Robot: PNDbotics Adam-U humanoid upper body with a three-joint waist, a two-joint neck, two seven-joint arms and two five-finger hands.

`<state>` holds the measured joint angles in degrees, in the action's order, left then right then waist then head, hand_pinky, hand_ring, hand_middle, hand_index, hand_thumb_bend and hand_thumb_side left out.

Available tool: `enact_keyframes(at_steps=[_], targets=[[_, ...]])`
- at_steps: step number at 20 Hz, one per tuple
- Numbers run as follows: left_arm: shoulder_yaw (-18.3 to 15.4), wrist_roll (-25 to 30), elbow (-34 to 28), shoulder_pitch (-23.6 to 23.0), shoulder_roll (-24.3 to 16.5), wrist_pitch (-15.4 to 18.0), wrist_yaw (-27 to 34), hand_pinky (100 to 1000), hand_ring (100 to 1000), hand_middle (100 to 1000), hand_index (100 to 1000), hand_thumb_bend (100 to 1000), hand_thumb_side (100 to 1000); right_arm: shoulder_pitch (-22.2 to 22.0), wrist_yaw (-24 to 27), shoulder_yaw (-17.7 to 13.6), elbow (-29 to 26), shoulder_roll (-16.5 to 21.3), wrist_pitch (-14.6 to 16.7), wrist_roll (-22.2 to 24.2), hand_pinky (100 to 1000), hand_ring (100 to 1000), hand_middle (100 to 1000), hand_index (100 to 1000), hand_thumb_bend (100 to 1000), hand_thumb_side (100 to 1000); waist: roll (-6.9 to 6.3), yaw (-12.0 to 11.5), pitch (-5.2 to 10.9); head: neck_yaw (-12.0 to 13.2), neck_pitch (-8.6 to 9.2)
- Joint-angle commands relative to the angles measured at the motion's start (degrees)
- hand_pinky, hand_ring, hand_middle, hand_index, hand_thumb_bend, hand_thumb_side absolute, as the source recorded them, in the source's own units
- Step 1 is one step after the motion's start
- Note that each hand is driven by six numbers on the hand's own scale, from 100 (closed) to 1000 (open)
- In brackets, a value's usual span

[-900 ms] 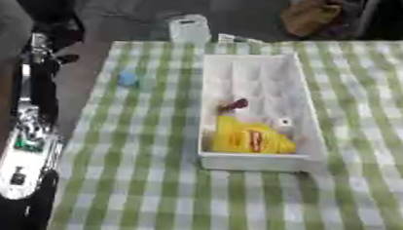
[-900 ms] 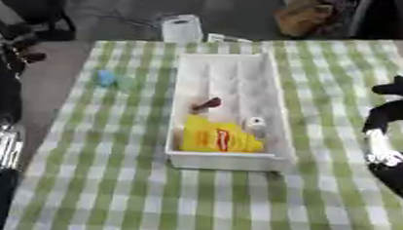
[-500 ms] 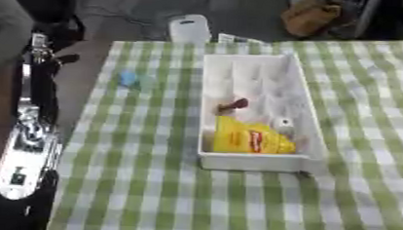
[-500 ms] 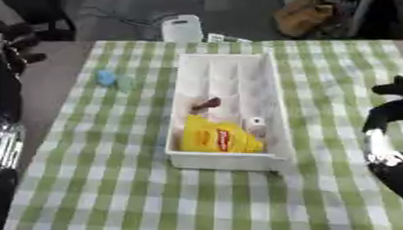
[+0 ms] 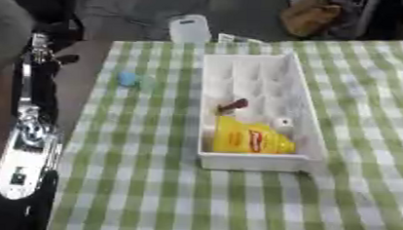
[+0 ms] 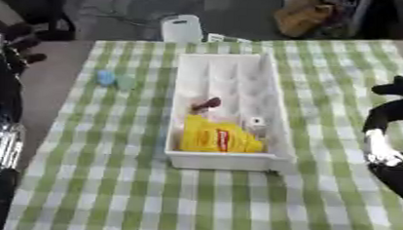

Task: Pick up objects on the table and place them in the box.

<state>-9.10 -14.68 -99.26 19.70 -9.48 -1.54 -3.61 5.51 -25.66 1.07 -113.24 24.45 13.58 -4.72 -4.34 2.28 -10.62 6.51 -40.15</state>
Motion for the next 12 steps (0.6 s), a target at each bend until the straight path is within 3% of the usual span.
enact_keyframes(at_steps=[1,6,12], targets=[[-0.59,-0.21,-0.63,0.57,-0.80,-0.16,-0.35,707,792,772,820,164,1000,0.27,-0.03,-0.55,-1.36,0.94,0.02,0.03,555,607,728,943,100,521,0.77,-0.13,1.32,-0.02,0.42],[-0.07,0.06,1.19,2.55,-4.17,-1.42,-1.76,710,792,774,828,130,997,0.12,-0.07,-0.48,-1.36,1.10,0.01,0.13,555,607,728,943,100,518,0.63,0.01,1.50,-0.42,0.28],[1.13,3.07,8.39,8.44,-12.06,-6.13,-6.58,743,809,802,874,100,828,-0.36,-0.24,-0.43,-1.36,1.55,-0.04,0.22,556,606,728,944,100,518,0.22,0.39,1.98,-1.59,0.07]])
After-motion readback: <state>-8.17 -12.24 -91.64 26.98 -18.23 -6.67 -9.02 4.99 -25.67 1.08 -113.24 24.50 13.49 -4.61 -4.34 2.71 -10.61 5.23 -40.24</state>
